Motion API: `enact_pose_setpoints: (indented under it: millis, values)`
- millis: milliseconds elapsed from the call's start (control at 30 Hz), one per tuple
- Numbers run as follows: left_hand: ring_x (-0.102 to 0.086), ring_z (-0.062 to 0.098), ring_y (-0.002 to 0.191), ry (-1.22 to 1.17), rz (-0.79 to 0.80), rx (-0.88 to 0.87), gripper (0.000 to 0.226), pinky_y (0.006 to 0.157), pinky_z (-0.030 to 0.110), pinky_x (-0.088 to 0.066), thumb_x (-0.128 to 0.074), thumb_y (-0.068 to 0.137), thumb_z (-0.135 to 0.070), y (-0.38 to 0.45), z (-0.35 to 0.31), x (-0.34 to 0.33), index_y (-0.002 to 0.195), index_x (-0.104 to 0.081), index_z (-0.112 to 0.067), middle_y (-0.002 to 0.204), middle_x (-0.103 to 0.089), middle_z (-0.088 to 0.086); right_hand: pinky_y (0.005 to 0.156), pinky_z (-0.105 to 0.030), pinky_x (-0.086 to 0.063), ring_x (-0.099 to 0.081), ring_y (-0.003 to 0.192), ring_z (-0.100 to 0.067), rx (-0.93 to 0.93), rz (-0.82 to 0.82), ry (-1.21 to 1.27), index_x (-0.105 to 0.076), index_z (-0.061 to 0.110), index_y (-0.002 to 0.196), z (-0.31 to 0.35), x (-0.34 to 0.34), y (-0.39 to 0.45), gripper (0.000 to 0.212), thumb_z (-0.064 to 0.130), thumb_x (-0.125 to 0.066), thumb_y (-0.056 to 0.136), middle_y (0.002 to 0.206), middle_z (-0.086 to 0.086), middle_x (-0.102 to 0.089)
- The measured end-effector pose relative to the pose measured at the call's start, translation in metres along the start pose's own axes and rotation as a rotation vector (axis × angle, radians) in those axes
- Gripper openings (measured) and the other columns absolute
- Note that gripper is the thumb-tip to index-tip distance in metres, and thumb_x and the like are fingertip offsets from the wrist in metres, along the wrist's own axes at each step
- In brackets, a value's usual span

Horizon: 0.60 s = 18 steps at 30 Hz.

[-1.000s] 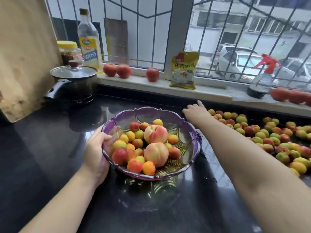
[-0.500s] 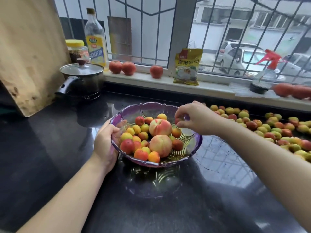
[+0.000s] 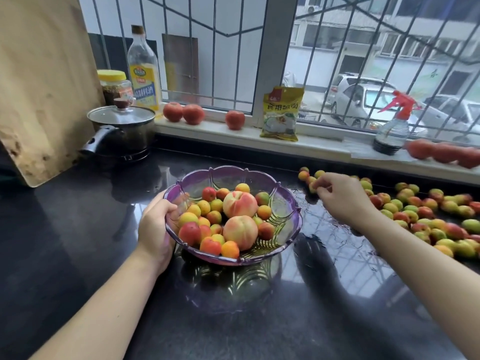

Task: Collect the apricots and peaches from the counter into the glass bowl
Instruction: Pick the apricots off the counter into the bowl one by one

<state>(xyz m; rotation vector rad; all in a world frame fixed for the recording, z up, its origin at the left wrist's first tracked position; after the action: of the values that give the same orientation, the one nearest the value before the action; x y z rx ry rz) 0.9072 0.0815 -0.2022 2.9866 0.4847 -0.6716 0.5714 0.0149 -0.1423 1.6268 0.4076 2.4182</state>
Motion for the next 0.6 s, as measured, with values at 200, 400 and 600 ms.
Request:
enact_pose_setpoints:
  millis: [200, 400, 600]
  values:
    - [-0.07, 0.035, 0.103, -0.004, 0.009, -0.057, 0.037, 0.108, 0.064, -0.048, -0.039, 0.092, -0.004, 0.007, 0.008, 0.002, 0.112, -0.07, 0.0, 0.105, -0.075, 0.018, 0.077, -0.033, -0.039, -0.059, 0.095, -0.03, 0.054, 0.029, -0.207, -0.072, 0.016, 0.108, -0.002, -0.029, 0.038, 0.024, 0.019, -0.05, 0.097, 0.108, -0.009, -0.066]
    - [-0.071, 0.036, 0.104, 0.024, 0.03, -0.067, 0.045, 0.105, 0.061, -0.051, -0.047, 0.076, -0.016, 0.011, 0.008, 0.003, 0.11, -0.074, -0.005, 0.111, -0.076, 0.023, 0.12, -0.06, -0.01, -0.049, 0.128, -0.043, -0.099, 0.189, -0.506, -0.057, 0.024, 0.133, 0.0, -0.081, 0.122, 0.04, 0.043, -0.037, 0.104, 0.142, -0.018, -0.044]
    - [-0.071, 0.036, 0.106, -0.006, 0.046, -0.045, 0.043, 0.11, 0.066, -0.046, -0.048, 0.076, -0.014, 0.015, 0.01, 0.004, 0.105, -0.079, -0.01, 0.115, -0.075, 0.024, 0.122, -0.062, -0.005, -0.044, 0.135, -0.041, -0.162, 0.251, -0.585, -0.062, 0.015, 0.128, -0.013, -0.106, 0.145, 0.045, 0.042, -0.035, 0.106, 0.149, -0.023, -0.034]
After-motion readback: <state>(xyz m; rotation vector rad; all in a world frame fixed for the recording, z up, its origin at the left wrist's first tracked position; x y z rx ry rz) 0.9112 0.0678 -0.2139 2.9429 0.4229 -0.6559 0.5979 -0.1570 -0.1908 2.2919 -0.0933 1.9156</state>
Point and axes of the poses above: each hand's wrist, its own y-axis towards the middle knuckle, its own x-axis out of the back of the hand, z = x × y, the point moved 1 cm from there along y, towards the middle knuckle
